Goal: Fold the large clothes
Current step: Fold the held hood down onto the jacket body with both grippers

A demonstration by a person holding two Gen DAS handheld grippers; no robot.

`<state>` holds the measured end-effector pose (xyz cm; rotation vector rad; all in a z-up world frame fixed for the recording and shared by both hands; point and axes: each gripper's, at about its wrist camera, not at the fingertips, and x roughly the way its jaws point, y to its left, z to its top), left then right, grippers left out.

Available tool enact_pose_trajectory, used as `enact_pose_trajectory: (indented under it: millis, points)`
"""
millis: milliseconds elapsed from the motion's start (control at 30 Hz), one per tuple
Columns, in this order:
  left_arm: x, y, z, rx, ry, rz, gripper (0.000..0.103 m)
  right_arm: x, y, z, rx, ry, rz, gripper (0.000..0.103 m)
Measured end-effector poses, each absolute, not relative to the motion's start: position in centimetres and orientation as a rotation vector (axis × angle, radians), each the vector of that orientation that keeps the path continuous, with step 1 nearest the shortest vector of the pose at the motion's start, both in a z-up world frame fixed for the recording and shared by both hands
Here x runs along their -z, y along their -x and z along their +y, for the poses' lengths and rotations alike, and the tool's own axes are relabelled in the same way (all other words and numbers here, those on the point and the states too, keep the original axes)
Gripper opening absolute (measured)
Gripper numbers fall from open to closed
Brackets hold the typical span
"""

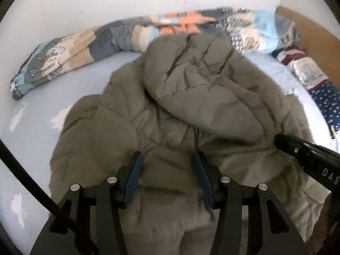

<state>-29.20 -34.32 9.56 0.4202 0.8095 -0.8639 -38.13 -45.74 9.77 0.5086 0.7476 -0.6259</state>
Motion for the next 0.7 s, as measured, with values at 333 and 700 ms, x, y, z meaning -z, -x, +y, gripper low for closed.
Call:
enact_pose_trajectory:
  millis: [333, 700]
  points:
    - [-10.6, 30.6, -30.5, 0.843, -0.415, 0.906, 0.050, -9.5, 38.8, -41.9, 0.599, -0.486, 0.838, 0.037]
    - [-14.4, 35.9, -21.2, 0.830, -0.376, 0.823, 0.050, -13.6, 46.1, -36.8, 0.528, -0.562, 0.733, 0.042]
